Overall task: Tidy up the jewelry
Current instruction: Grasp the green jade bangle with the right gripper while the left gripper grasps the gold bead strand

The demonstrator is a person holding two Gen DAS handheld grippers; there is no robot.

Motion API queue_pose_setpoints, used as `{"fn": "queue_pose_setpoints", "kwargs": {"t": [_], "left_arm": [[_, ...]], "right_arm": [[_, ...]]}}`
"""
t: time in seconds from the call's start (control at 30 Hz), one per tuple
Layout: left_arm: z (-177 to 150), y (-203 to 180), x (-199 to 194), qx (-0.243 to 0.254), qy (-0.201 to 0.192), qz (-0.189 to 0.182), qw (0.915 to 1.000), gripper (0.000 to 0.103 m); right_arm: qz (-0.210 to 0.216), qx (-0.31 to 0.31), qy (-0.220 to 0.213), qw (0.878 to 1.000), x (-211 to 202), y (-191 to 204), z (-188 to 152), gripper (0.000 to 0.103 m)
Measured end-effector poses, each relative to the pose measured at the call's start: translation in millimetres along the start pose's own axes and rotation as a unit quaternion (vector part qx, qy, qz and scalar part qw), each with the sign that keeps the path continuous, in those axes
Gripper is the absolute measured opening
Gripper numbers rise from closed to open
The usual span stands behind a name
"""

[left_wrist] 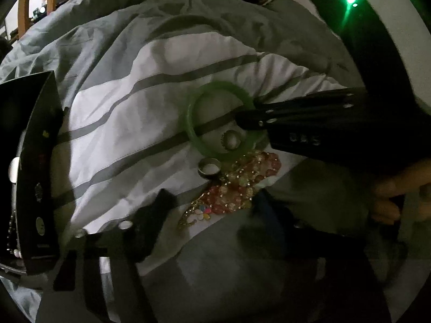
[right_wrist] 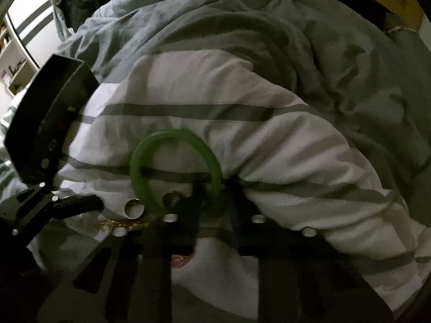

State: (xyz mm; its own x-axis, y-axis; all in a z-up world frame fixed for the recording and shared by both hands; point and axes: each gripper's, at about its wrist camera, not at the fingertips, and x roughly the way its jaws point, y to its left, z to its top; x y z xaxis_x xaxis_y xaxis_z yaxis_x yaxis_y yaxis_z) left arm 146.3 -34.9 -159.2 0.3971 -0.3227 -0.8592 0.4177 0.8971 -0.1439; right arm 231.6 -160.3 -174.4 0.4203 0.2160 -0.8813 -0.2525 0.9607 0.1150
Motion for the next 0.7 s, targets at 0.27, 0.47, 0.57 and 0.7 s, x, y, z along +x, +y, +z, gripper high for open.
{"fn": "queue_pose_setpoints", "kwargs": {"t": [0.27, 0.47, 0.57, 0.7], "left_arm": [[-0.4, 1.4, -4.0, -0.011, -0.003, -0.022, 0.9997, 0.022], [1.7, 2.0, -14.8, -0.018, -0.018, -0.021, 0.9994, 0.016], [4.7, 6.4, -21.3, -0.030, -0.029, -0.021, 0.9989, 0.016], [6.3, 15.0, -26.0, -0.052, -0.034, -0.021, 0.9978, 0.016]], "right_arm": [[0.016, 0.006, -0.038, 0.999, -17.7, 3.7, 1.2, 0.009], [0.030, 0.016, -0.057, 0.998, -27.0, 3.4, 4.6, 0.009], [0.038, 0.025, -0.072, 0.996, -35.8, 1.0, 7.0, 0.009], [0.039, 0.029, -0.082, 0.995, -44.4, -0.3, 6.8, 0.009]]}}
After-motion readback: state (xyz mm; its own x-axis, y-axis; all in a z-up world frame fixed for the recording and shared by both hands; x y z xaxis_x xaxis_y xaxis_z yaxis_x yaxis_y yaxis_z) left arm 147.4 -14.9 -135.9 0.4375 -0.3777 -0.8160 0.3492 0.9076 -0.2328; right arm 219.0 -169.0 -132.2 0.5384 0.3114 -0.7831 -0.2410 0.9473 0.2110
